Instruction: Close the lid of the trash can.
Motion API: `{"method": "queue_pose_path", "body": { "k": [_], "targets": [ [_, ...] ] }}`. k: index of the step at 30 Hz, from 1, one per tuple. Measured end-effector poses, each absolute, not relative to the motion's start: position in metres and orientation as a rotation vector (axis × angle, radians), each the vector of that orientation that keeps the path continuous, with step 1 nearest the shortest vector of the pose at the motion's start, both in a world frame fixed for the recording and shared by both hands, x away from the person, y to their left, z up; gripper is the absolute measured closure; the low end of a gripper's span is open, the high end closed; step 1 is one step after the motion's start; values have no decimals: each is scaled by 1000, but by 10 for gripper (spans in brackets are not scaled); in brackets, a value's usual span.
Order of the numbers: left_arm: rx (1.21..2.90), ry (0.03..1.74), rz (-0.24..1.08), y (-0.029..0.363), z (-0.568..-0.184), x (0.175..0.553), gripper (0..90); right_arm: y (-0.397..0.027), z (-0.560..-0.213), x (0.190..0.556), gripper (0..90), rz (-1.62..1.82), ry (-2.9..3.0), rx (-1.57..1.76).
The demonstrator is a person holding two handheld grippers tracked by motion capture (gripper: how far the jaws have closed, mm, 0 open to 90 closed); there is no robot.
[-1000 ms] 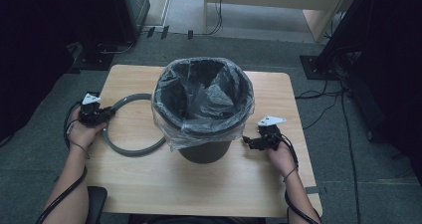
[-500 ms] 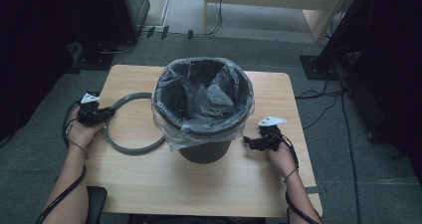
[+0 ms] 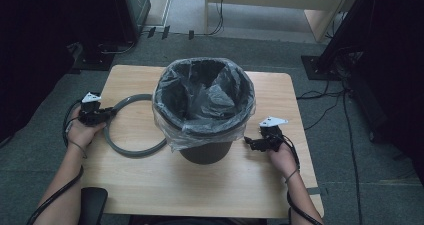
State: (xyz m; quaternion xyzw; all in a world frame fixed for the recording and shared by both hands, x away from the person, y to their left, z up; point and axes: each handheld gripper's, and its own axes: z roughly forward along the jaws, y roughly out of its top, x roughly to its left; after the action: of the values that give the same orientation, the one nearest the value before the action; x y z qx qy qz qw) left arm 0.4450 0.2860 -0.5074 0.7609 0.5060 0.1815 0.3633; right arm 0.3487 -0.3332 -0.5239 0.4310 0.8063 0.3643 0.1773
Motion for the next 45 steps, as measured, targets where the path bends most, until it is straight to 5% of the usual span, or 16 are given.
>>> {"method": "queue_pose_path", "body": {
  "k": [45],
  "targets": [
    [1898, 1371, 339, 298, -456, 466, 787, -333, -524, 349, 131, 1031, 2281, 1220]
  ]
}}
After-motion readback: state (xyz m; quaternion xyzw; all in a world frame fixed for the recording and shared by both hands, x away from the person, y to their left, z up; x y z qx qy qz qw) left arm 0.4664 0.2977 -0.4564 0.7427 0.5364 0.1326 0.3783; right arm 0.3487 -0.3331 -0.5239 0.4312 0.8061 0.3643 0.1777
